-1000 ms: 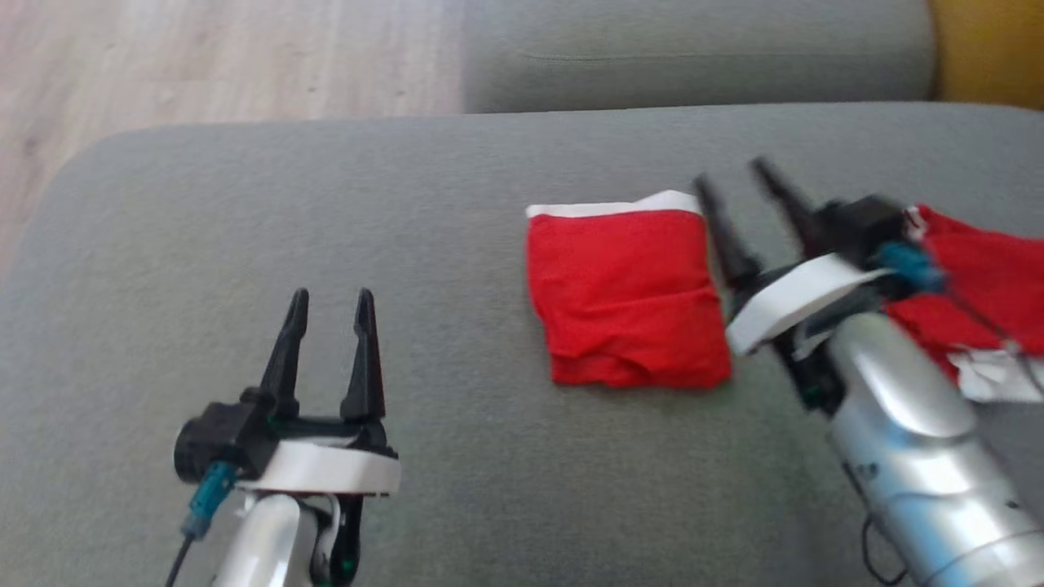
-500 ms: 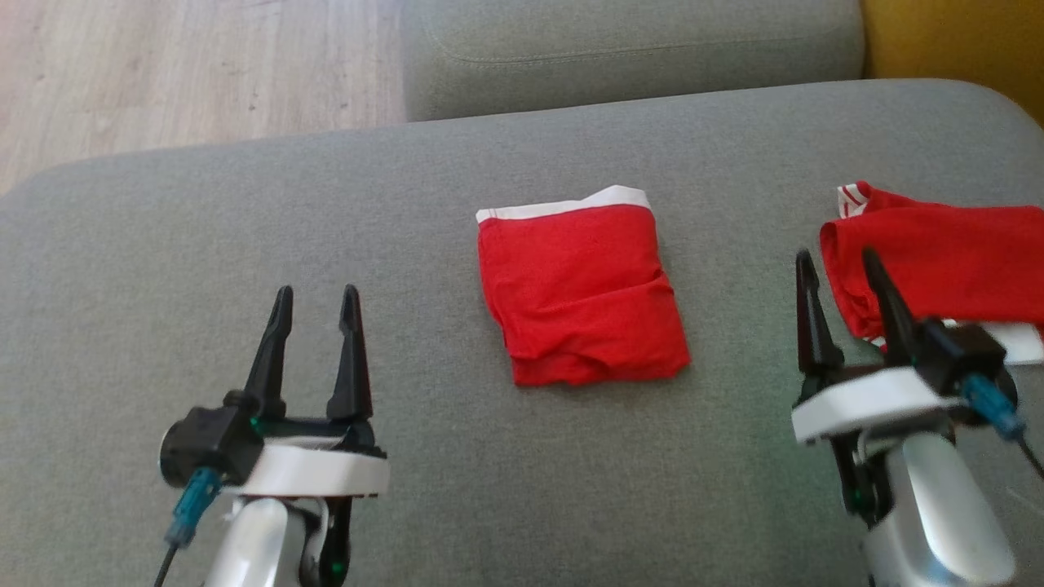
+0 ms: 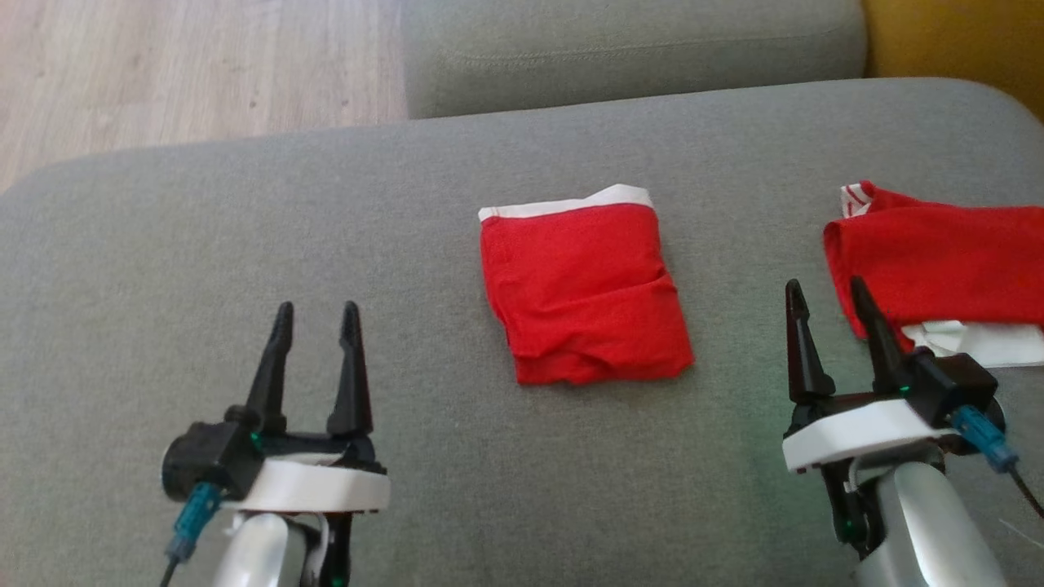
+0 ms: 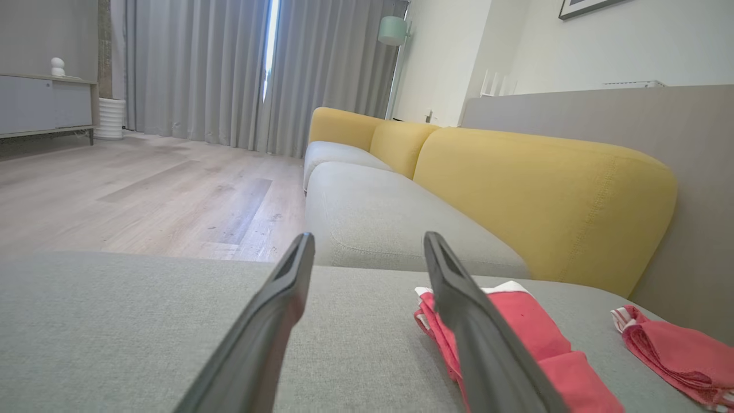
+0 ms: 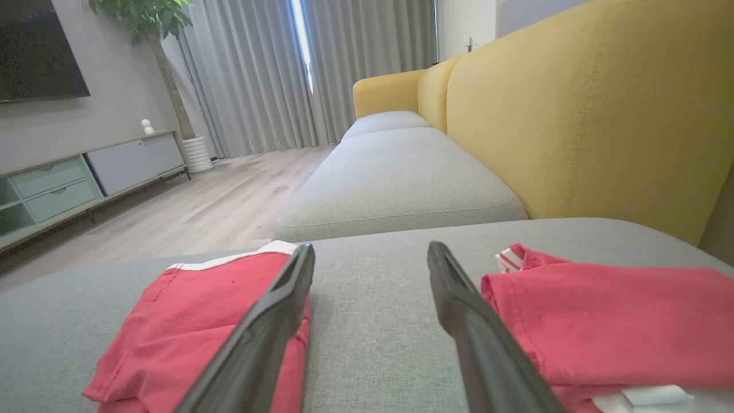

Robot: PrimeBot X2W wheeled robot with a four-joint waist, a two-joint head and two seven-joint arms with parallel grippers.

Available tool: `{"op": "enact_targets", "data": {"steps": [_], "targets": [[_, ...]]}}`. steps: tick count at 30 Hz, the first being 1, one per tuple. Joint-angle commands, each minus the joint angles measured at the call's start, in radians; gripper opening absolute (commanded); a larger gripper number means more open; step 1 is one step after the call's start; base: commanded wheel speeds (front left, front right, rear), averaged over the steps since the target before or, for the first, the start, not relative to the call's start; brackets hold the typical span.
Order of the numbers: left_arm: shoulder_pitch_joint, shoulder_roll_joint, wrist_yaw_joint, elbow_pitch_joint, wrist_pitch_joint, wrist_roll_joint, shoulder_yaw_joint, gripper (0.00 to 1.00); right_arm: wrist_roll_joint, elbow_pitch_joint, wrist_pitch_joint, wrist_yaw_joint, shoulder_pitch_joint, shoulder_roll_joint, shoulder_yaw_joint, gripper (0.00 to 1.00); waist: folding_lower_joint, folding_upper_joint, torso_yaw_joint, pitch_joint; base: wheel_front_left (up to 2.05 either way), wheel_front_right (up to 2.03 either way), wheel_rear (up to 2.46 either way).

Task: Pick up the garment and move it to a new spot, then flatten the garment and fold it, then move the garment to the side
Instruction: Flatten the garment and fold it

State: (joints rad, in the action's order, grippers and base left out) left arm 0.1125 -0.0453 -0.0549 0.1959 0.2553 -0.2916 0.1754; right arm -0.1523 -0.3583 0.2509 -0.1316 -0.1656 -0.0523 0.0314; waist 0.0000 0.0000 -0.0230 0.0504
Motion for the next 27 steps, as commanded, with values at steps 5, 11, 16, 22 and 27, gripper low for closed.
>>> {"op": "enact_targets", "data": {"steps": [5,11,16,22,27], "targets": [[0.07,-0.005,-0.006,-0.038,0.006,0.001,0.011,1.0,0.019,0.015,0.0,0.001,-0.1,0.002,0.044,0.0,0.0,0.0,0.065,0.079,0.0,0.0,0.0],[0.114,-0.005,-0.005,-0.043,0.006,-0.01,0.044,1.0,0.056,-0.064,-0.041,0.001,-0.225,-0.012,0.093,0.0,0.0,0.0,0.142,0.157,0.0,0.0,0.0],[0.139,-0.005,-0.002,-0.042,0.006,-0.02,0.071,1.0,0.055,-0.171,-0.057,0.001,-0.322,-0.021,0.109,0.0,0.0,0.0,0.192,0.2,0.0,0.0,0.0],[0.17,-0.005,0.01,-0.041,0.006,-0.039,0.098,1.0,0.07,-0.395,-0.058,0.001,-0.438,-0.034,0.098,0.0,0.0,0.0,0.25,0.237,0.0,0.0,0.0],[0.178,-0.005,0.017,-0.042,0.006,-0.048,0.106,1.0,0.094,-0.56,-0.033,0.001,-0.496,-0.043,0.089,0.0,0.0,0.0,0.268,0.244,0.0,0.0,0.0]]}}
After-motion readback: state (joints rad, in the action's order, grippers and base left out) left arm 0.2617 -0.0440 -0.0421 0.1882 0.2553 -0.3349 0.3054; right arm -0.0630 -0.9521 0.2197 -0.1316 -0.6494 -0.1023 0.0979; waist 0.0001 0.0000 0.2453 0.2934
